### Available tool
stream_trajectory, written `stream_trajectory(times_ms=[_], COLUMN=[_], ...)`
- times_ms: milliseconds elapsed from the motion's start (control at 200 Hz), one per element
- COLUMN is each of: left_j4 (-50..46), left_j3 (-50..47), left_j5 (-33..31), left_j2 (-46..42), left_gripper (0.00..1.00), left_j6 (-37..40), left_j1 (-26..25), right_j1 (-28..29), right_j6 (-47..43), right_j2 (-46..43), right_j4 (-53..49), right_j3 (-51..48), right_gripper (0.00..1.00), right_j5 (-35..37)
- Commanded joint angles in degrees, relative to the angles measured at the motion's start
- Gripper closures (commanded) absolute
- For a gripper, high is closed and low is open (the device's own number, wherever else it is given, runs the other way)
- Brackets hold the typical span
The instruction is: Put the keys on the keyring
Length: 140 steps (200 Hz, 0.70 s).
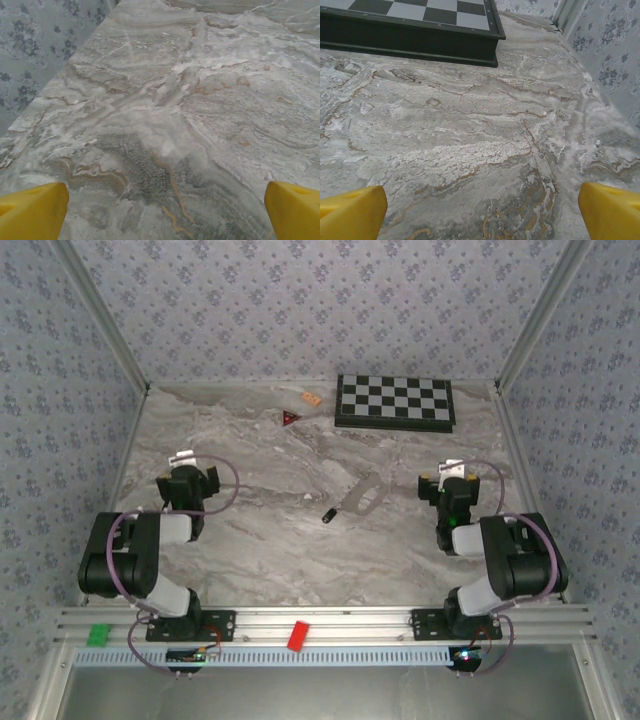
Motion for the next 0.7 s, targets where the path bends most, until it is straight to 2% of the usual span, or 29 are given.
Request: stream_trajectory(times_ms=[0,60,115,190,295,695], left_j4=[5.0,7.6,4.7,5.8,5.4,5.5], left_j3=[-0.2,-0.5,0.1,-0.2,-0.1,-0.1], left_j5=[3.2,4.6,4.9,4.8,4.9,4.9], left_j2=[0.2,1.3,0.5,0.7,0.7,0.8], left_gripper=[0.0,0.0,0.0,0.0,0.0,0.0], left_j6=[0.8,0.5,0.1,0.3,0.3,0.3], left_j1=[0.4,1.5,1.6,1.6,1.7,1.6], right_j1=[-0.5,-0.9,-1.1,-1.9,-3.5,-3.5], right_j6=[0.6,0.8,1.3,3.2,4.9,4.8], right_j2=[0.9,0.4,1.1,0.8,0.8,0.8], right_j4=[8.0,3.4,2.0,-2.9,-3.8,-3.4], right_j3=[-0.4,1.6,3.0,5.0,5.6,5.6], right_gripper=[0.01,0.01,0.01,0.0,0.01,0.01], right_j5=[-5.6,-6.3,-5.7,-4.9,-5.0,-4.9])
